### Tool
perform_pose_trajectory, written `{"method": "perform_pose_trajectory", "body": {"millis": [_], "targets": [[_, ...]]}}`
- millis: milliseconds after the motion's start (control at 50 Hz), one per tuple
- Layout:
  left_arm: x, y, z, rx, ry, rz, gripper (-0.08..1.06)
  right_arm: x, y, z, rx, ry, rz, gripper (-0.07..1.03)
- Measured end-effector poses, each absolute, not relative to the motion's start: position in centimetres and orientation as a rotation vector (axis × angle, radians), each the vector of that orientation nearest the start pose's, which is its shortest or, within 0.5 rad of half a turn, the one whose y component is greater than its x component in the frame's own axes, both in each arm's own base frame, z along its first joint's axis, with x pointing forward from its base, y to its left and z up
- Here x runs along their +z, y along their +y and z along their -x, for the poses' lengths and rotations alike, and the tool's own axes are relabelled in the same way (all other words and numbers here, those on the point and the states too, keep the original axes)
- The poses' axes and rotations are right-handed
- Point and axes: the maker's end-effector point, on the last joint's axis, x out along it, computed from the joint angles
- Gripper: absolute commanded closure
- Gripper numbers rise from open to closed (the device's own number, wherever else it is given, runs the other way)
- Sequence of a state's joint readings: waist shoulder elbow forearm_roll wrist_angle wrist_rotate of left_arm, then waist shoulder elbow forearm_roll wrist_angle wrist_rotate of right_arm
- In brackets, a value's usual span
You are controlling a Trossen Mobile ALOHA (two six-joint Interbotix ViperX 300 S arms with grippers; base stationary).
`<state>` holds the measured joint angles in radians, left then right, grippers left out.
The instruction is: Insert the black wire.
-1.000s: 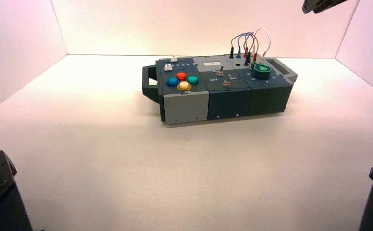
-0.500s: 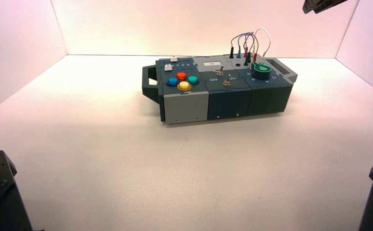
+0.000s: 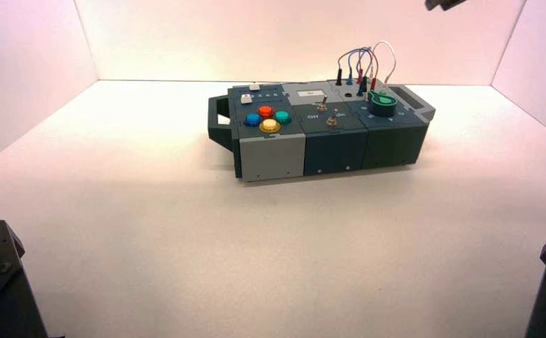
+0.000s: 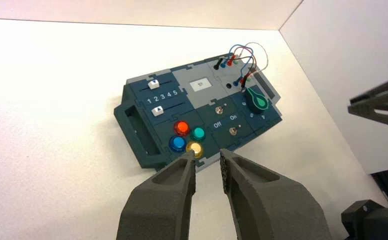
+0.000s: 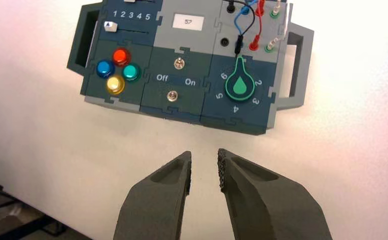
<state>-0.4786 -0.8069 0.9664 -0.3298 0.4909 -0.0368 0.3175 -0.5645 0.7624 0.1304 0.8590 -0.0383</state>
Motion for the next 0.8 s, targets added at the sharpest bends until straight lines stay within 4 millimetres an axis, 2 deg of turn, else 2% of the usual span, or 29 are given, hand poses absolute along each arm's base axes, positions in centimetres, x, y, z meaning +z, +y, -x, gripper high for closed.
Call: {"method": "perform_pose_trajectory", "body": {"millis": [340,540,800], "targets": [[22.6,-14.0,-23.0,-0.476,0.762,0.177,0.63,18.8,10.9,-27.9,0.341,1.103,0.075,0.60],[22.5,-14.4,-24.0,-0.477,0.797,0.147,0.63,16.8,11.5,-29.9,0.331,1.153,0.085,0.58],[22.2,-14.4,-24.0,-0.476,0.815,0.143,0.63,14.0,12.0,-32.9,0.315,1.208,0.116,0.58]]}}
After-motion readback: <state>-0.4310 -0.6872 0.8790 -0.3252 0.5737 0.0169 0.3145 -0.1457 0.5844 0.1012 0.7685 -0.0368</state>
